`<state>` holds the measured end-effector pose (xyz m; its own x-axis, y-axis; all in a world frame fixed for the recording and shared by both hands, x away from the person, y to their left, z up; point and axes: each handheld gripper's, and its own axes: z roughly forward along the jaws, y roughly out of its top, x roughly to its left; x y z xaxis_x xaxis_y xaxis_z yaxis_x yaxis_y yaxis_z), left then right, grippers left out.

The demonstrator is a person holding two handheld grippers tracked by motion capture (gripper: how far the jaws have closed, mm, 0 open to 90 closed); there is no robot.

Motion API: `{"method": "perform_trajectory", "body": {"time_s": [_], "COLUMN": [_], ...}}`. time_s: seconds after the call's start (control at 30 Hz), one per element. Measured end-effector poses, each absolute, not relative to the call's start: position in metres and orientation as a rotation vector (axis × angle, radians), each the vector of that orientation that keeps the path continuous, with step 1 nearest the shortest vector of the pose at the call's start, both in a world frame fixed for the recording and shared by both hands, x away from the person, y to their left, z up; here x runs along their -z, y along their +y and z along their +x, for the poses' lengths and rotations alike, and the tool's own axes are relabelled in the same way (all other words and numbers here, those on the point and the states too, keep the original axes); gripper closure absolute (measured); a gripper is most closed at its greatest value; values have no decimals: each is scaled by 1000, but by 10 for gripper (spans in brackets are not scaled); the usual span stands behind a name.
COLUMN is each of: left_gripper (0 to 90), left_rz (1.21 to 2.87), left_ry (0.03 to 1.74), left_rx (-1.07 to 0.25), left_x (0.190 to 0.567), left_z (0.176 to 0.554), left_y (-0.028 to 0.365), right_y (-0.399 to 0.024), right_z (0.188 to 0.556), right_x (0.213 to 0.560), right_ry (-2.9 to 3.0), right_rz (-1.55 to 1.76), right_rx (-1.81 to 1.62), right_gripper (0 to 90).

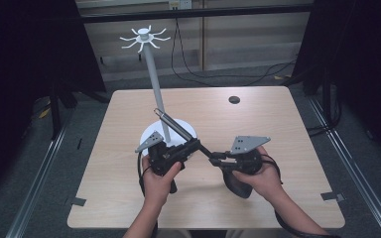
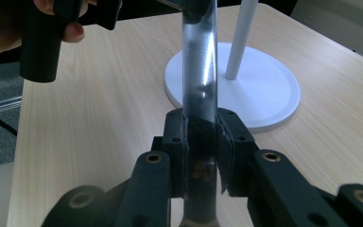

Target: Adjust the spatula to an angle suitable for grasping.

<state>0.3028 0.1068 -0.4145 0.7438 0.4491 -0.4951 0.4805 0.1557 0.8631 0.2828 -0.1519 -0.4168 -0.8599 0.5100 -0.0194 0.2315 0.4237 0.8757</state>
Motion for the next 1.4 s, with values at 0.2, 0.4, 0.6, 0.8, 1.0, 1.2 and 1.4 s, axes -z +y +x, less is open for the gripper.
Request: {"method": "perform_trajectory", "body": {"time_s": [0.2, 0.4, 0.6, 0.8, 1.0, 1.2, 1.4], "left_gripper": [867, 875, 880, 881, 881, 882, 882], "left_rz": [1476, 1495, 1540, 1570, 1572, 1568, 1558], "left_ry": [769, 749, 722, 703, 693, 693, 691], "left_rx": [24, -6, -46, -71, -68, -91, -106], "left_x": [403, 389, 380, 374, 370, 364, 360], "left_z": [302, 303, 304, 307, 311, 314, 316], "left_y": [102, 100, 97, 97, 100, 100, 101], "right_y": [-147, -146, -144, -143, -141, -136, -132], "right_z": [282, 283, 285, 287, 290, 292, 295], "right_x": [416, 411, 409, 411, 410, 406, 404], "right_ry": [2369, 2335, 2322, 2312, 2291, 2286, 2264], "right_rz": [651, 675, 697, 737, 758, 761, 774], "right_rx": [-1422, -1474, -1499, -1552, -1604, -1613, -1631], "right_gripper": [754, 757, 757, 755, 751, 753, 753]}}
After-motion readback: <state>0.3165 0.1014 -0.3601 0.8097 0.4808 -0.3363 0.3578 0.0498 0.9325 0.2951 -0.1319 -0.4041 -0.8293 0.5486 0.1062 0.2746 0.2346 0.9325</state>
